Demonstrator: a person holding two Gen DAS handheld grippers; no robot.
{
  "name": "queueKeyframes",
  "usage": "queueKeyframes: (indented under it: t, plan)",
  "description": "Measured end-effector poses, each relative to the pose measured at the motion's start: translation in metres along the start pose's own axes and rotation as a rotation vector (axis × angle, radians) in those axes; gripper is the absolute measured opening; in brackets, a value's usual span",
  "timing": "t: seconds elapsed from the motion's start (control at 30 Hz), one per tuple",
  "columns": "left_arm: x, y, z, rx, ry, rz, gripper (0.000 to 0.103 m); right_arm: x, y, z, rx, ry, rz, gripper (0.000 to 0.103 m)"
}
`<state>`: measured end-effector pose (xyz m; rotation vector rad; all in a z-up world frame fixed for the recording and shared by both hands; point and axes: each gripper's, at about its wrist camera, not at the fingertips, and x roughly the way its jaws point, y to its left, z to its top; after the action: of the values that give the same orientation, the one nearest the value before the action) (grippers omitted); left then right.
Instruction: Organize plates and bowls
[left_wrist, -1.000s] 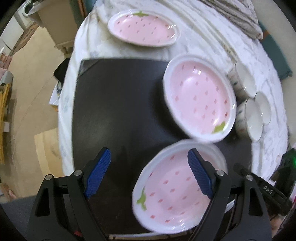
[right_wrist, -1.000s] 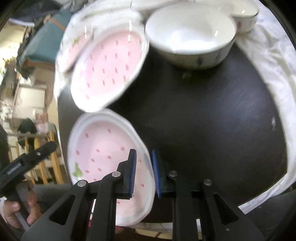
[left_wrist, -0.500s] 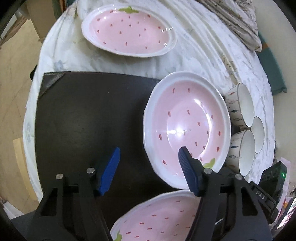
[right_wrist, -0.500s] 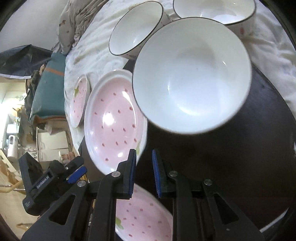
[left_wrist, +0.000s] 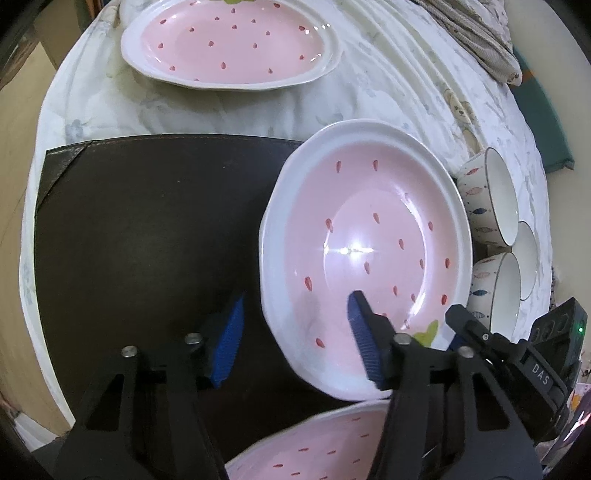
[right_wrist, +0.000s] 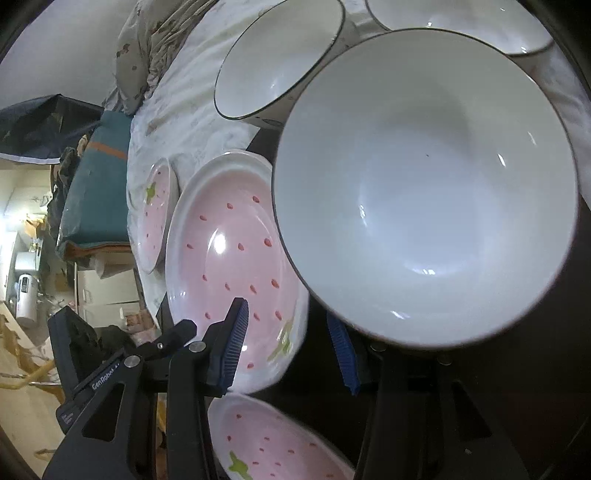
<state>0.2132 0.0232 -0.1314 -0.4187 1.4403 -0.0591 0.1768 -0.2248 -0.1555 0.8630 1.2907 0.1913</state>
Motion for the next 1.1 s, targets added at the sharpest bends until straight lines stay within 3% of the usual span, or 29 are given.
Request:
queueKeyframes:
  t: [0.1,0.37,0.47,0.67,0.77,0.93,1.1]
  plan:
    - [0.003,0.004,0.003,-0.018,0.004,-0.002,0.038,0.004,0.002,0.004,-0.010,-0.017,-0.010,0.044]
    - [0.004,0.005,0.008,-0.015,-0.026,-0.009,0.036,0.013,-0.002,0.011,-0.017,-0.018,-0.004,0.035]
    - [0.005,0.003,0.008,-0.011,-0.033,0.027,0.019,0.016,0.004,0.009,-0.052,-0.018,-0.009,0.032]
    - [0.003,0.004,0.004,0.007,-0.035,0.024,0.017,0.015,0.002,0.010,-0.055,-0.025,-0.002,0.032]
    - [-0.011,0.005,0.000,0.012,-0.074,0.036,0.015,0.012,0.002,0.008,-0.068,-0.036,-0.008,0.027]
    - [-0.035,0.007,-0.005,0.018,-0.107,-0.008,0.013,0.000,0.017,0.002,-0.144,-0.069,0.009,0.020]
    - [-0.050,0.012,-0.020,0.043,-0.127,-0.022,0.013,-0.014,0.029,-0.003,-0.197,-0.088,0.037,0.020]
